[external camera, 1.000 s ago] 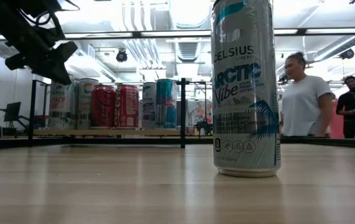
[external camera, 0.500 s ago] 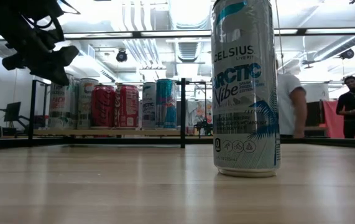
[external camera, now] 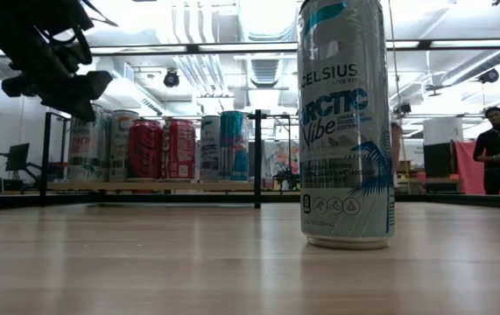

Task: Place canned beverage on shelf
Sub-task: Put the white and pink soda can on the shelf aligned with the other white and pink soda cans, then put the left white and blue soda can on the shelf aligned with the other white and blue soda cans

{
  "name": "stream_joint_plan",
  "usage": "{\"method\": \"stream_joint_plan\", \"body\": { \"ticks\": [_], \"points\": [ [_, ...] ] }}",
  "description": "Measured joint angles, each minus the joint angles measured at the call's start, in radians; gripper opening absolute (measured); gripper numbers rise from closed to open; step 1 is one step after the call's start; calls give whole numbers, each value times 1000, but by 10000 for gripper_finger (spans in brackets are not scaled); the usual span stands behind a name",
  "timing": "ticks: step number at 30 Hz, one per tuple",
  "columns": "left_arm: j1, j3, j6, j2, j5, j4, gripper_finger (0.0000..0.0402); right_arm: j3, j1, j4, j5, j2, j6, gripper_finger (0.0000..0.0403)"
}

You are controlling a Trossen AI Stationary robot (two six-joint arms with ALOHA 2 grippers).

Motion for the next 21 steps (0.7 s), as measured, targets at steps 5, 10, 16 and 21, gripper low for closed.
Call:
{"method": "stream_joint_plan", "body": {
  "ticks": [5,10,16,21],
  "points": [
    [0,0,-2,13,0,0,38,0,0,2,0,0,0,9],
    [0,0,-2,11,55,15,38,0,0,3,0,0,-1,9],
    [-24,27,22,0,223,32,38,0,0,4,0,0,0,9],
    [-119,97,125,-9,293,124,38,0,-12,32,-5,0,-8,9]
  ]
}}
